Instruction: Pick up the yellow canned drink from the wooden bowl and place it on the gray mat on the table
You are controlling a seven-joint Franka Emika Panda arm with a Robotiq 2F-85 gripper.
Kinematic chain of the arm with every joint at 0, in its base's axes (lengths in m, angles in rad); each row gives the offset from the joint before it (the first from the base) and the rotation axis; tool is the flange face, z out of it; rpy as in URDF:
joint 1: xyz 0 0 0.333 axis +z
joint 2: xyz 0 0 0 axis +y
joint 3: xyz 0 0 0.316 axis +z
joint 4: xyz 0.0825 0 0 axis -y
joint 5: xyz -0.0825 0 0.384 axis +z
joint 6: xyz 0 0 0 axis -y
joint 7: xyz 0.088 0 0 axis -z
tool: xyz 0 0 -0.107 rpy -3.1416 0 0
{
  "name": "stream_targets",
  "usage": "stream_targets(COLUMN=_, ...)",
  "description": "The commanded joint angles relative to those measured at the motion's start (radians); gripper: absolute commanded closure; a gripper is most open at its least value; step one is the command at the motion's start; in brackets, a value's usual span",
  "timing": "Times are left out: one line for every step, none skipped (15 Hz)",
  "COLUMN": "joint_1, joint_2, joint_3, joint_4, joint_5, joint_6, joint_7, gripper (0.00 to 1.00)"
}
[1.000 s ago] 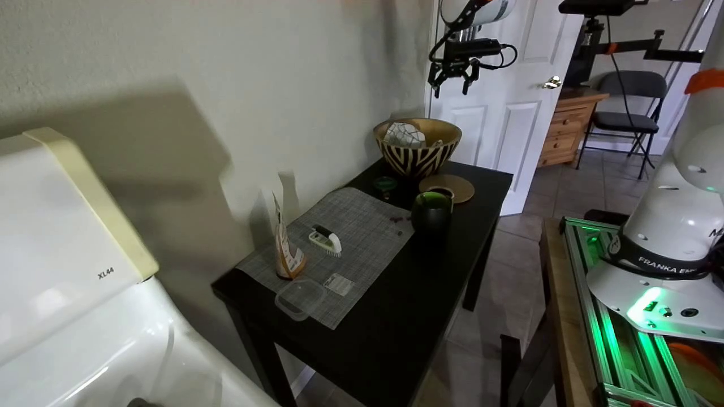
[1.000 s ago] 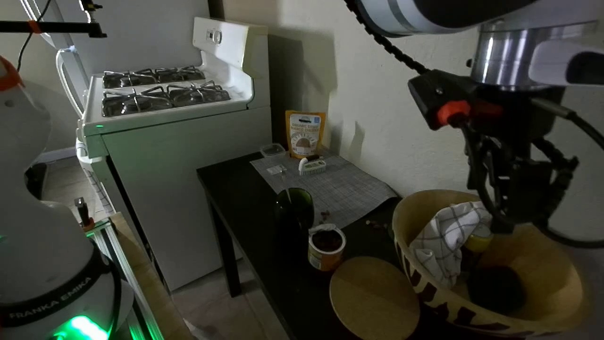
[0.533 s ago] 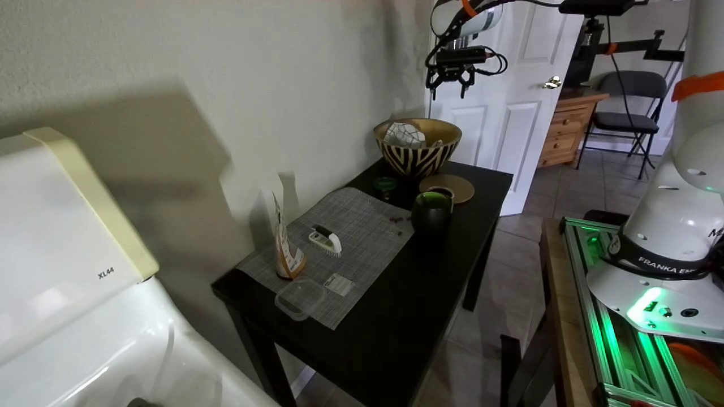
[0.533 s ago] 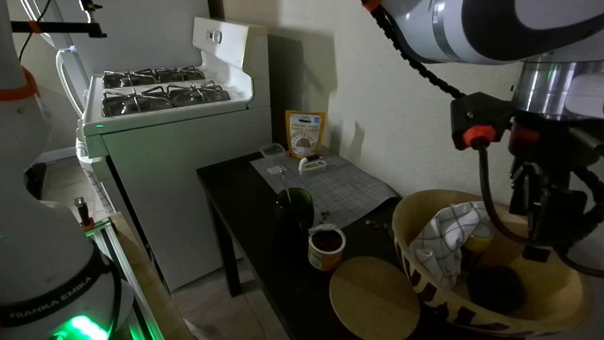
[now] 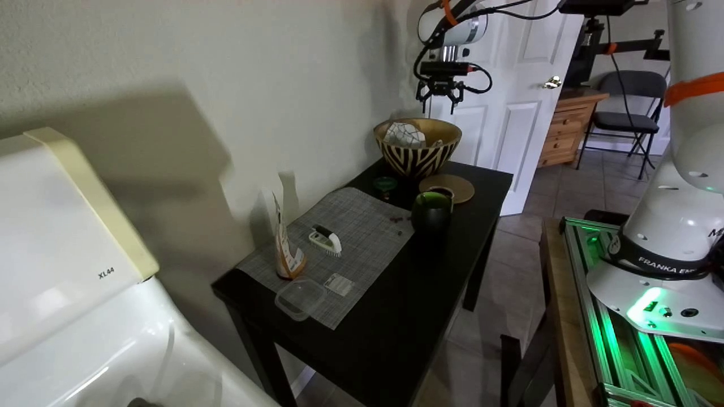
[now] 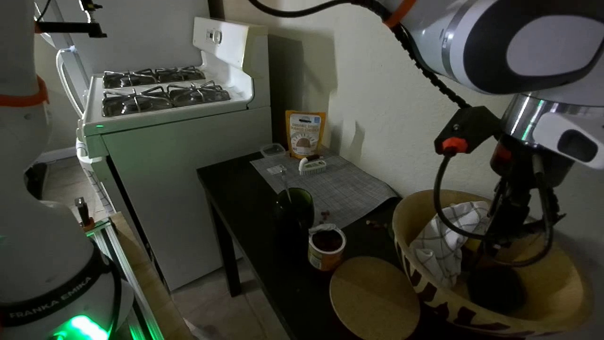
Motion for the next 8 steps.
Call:
stream_targets(joint_1=-0.021, joint_2=0.106, joint_3=0.010, joint_4=0.113, joint_5=0.073, joint_6=-0.034, joint_7=0.086, gripper=0.00)
stream_targets(joint_1=-0.024, joint_2=0.129, joint_3=0.009, joint_4=0.143, joint_5=0.075, joint_6=-0.041, joint_7=0.103, gripper=0.00)
stream_targets(joint_1=-0.027, joint_2=0.148, joint_3=0.010, joint_4=0.165, joint_5=0.077, joint_6=-0.042, joint_7=0.118, gripper=0.00)
stream_targets(joint_1=-0.026, joint_2=0.165, joint_3=0.010, joint_4=0.189, joint_5=0.072, joint_6=-0.041, joint_7=0.136, gripper=0.00)
stream_targets(joint_1=-0.030, joint_2=0.181, joint_3=0.013, joint_4=0.212, joint_5=0.073, joint_6=-0.048, joint_7=0.147, gripper=0.00)
stream_targets(joint_1=-0.032, joint_2=0.201, joint_3=0.015, joint_4=0.237, joint_5=0.069, joint_6=-0.057, joint_7=0.157, gripper=0.00)
stream_targets(joint_1=-0.033, joint_2=0.217, joint_3=0.017, joint_4=0.259, joint_5=0.066, joint_6=-0.069, joint_7=0.166, gripper=0.00)
stream_targets(joint_1=-0.031, joint_2=0.235, joint_3=0.018, joint_4=0.280, joint_5=0.061, joint_6=-0.079, joint_7=0.177, gripper=0.00)
